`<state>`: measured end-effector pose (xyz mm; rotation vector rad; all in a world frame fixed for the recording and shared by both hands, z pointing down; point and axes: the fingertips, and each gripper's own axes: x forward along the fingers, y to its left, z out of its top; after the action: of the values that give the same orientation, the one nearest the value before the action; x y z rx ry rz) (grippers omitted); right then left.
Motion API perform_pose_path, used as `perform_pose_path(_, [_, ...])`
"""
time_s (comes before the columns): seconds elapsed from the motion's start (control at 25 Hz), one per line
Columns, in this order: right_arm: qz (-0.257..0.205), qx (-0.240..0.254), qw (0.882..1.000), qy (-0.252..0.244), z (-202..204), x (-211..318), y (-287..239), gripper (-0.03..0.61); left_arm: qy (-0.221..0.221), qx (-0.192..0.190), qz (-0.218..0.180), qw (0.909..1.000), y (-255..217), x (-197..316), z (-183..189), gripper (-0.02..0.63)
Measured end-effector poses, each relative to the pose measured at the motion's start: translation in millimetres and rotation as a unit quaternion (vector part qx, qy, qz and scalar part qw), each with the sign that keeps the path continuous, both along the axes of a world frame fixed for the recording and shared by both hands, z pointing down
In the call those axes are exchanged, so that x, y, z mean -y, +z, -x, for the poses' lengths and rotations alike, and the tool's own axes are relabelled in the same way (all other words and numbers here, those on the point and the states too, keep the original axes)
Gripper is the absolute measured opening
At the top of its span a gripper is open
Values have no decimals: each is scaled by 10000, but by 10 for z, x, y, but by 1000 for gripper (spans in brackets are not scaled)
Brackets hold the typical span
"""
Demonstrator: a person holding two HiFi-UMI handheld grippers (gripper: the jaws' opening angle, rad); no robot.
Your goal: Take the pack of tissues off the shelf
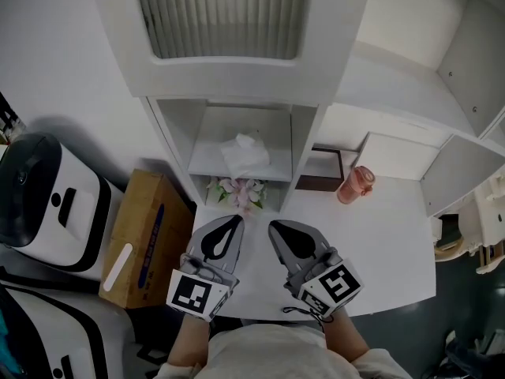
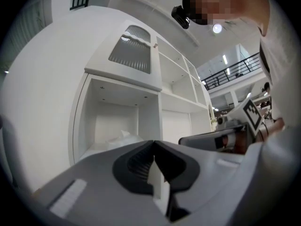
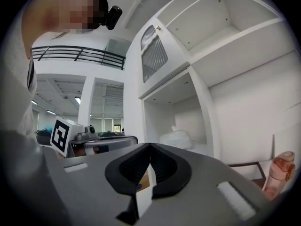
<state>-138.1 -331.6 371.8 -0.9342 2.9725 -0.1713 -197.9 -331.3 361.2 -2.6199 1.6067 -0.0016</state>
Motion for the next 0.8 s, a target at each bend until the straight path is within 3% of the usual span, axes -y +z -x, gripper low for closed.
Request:
perform_pose_path(0.28, [19, -70, 9994, 348, 191, 239, -27, 0, 80, 67, 112, 9999, 37, 357, 272, 3])
perform_pose_path(0.48, [62, -155, 9982, 577, 235, 313, -5, 0, 94, 73, 162, 9998, 75, 589, 379, 72])
perform_pose_path(0.8, [142, -352, 9944, 985, 110, 334, 52, 0, 144, 123, 360, 9992, 226, 877, 410, 127])
